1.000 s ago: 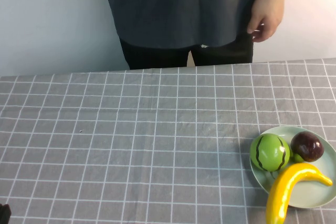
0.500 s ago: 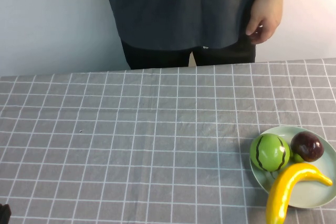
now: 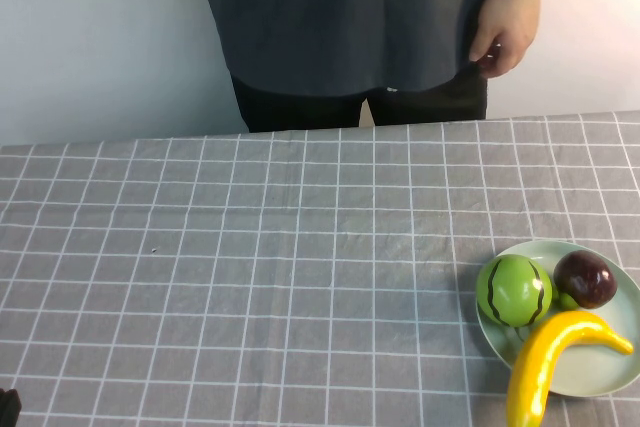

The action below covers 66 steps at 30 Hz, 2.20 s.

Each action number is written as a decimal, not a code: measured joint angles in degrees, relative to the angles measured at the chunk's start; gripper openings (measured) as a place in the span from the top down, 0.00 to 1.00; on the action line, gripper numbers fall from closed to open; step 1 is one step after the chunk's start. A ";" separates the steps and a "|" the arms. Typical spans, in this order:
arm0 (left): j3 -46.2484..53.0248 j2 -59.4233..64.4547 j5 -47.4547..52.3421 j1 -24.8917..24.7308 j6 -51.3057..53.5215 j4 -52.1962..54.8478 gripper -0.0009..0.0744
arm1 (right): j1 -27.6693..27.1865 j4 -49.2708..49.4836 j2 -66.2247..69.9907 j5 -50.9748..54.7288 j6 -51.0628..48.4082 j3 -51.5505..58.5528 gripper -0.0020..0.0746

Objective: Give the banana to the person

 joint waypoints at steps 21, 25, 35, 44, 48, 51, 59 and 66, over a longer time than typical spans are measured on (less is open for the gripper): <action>0.00 0.00 0.00 0.00 0.00 0.00 0.99 | 0.00 43.32 0.00 -10.94 1.37 0.00 0.98; 0.00 0.00 0.00 0.00 0.00 0.00 0.99 | 0.00 45.58 1.14 -4.30 1.37 -2.14 0.97; 0.00 0.00 0.00 0.00 0.00 0.00 0.99 | 0.00 33.36 29.14 31.22 1.37 -23.19 0.98; 0.00 0.00 0.00 0.00 0.00 0.00 0.99 | 0.21 26.22 52.92 39.93 -0.02 -37.33 0.98; 0.00 0.00 0.00 0.00 0.00 0.00 0.99 | 6.84 25.94 60.84 38.42 1.82 -40.51 0.98; 0.00 0.00 0.00 0.00 0.00 0.00 0.99 | 15.47 23.30 65.47 34.30 6.23 -42.01 0.97; 0.00 0.00 0.00 0.00 0.00 0.00 0.99 | 32.45 6.72 76.52 26.53 31.64 -44.68 0.68; 0.00 0.00 0.00 0.00 0.00 0.00 0.99 | 32.80 5.82 84.86 21.20 37.51 -45.33 0.34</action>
